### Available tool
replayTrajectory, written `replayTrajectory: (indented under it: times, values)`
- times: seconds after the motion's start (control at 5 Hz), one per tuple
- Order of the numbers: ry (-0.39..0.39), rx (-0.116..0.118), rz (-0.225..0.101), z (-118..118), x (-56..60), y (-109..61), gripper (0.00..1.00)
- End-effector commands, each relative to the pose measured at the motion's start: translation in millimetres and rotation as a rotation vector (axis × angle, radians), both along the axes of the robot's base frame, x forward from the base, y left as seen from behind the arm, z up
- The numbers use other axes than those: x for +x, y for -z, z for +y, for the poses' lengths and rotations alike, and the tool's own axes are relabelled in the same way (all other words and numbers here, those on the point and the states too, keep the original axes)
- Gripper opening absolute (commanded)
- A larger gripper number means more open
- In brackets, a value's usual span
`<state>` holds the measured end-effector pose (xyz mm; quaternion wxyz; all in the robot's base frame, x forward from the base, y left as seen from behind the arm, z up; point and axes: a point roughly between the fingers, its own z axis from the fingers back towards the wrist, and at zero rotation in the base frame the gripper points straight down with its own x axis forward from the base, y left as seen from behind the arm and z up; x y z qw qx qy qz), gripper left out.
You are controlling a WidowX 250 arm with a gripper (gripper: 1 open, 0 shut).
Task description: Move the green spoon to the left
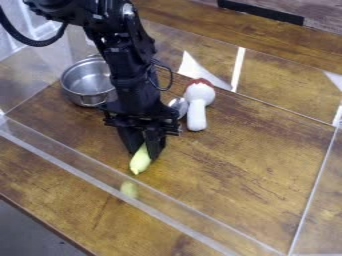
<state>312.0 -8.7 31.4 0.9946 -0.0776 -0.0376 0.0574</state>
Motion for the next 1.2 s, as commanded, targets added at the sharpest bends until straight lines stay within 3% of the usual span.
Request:
replayTrajectory:
  times: [0.0, 0.6, 1.0]
  values:
    - [-0.006, 0.008, -0.101, 2, 10.0, -24.4, 0.00]
    - [0.008, 0.016, -0.118, -1, 13.4, -24.5, 0.00]
    - [0.049, 0.005, -0.149, 8, 12.8, -68.3, 0.00]
